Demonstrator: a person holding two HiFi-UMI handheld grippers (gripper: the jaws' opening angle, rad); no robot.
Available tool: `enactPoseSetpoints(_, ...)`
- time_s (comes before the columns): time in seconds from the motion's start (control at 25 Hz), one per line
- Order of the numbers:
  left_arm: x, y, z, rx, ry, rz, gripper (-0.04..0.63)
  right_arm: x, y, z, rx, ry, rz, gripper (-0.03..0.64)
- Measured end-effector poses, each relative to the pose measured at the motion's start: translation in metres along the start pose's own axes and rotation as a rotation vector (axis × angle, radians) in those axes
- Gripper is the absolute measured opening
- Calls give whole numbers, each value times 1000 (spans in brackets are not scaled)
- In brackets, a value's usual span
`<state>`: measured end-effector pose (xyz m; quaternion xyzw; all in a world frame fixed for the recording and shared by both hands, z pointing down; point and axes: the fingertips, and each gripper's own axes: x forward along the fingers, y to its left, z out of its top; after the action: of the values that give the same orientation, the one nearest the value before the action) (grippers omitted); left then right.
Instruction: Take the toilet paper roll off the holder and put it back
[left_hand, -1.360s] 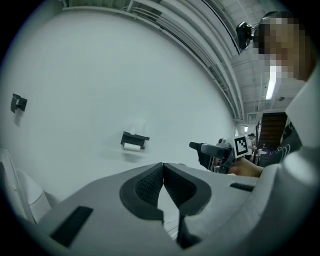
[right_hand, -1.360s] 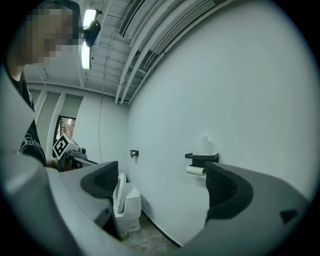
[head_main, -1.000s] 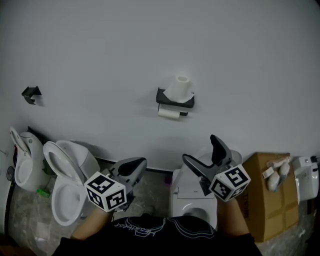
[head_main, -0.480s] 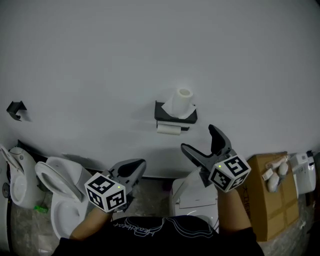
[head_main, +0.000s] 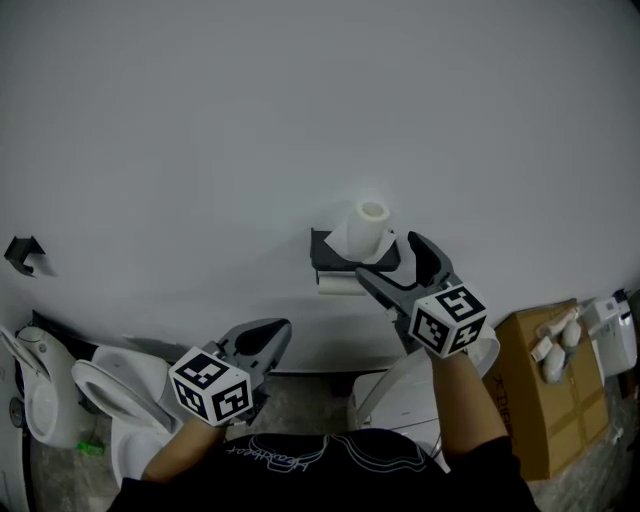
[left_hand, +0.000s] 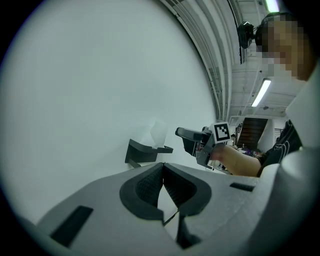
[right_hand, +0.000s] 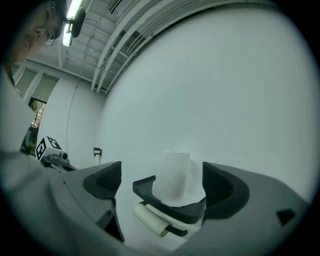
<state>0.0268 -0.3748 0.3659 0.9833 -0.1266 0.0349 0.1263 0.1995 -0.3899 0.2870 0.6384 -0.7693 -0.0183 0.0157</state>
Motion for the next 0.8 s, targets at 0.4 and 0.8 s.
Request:
enactPoseSetpoints(0.4, 2, 33, 4, 1, -14, 11, 5, 47, -24, -10, -38, 76, -24, 475)
enactPoseSetpoints(0.8, 8, 44, 11, -7, -47, 10, 5, 68, -32, -11, -54, 130, -17, 396)
